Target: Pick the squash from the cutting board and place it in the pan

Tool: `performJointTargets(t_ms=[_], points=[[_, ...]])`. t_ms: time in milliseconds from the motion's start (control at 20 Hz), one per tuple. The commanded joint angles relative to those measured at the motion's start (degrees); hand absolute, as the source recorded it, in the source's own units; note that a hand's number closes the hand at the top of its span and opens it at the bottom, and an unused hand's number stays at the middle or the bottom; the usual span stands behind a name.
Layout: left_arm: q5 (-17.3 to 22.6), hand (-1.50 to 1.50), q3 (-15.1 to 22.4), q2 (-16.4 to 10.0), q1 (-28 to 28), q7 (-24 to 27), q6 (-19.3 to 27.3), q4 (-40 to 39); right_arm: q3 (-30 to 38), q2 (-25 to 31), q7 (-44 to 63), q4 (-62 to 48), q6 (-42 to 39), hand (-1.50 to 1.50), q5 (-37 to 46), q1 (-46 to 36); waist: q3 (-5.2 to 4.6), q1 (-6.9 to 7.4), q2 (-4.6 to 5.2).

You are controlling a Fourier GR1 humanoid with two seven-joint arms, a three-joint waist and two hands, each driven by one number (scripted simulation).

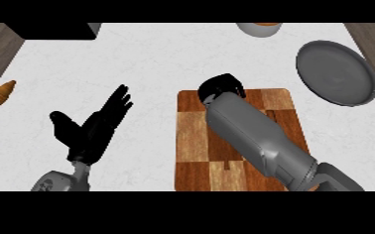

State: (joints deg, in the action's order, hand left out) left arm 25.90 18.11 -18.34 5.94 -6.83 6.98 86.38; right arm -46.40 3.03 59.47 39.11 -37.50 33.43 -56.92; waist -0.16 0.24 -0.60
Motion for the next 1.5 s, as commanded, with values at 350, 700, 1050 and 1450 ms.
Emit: performJointTargets(t_ms=[350, 700, 1050, 1450], points=[[-1.53, 0.0, -0.58, 2.09, -3.39, 2.1, 1.32, -0.15, 3.05, 8.26, -13.07, 22.5, 15.67, 1.5, 2.39, 13.36, 0.42, -4.06, -0.67], [-0.87, 0.0, -1.6, 0.5, -4.16, 0.63, 0.39, 2.0, 2.82, 19.2, -17.5, 44.09, 31.45, 1.5, 8.42, 29.04, 0.24, -3.7, -0.49], [-1.77, 0.0, -1.0, 1.39, -4.27, -0.97, 2.23, 3.74, 10.32, 28.6, -17.64, 62.46, 47.16, 1.5, 14.75, 36.29, 0.27, -3.63, -0.48], [-0.85, 0.0, -2.86, -0.5, -2.27, -1.7, -1.32, 3.06, 23.21, 27.65, -25.25, 72.02, 60.13, 1.5, 1.98, 49.11, 0.28, -1.69, 0.54]])
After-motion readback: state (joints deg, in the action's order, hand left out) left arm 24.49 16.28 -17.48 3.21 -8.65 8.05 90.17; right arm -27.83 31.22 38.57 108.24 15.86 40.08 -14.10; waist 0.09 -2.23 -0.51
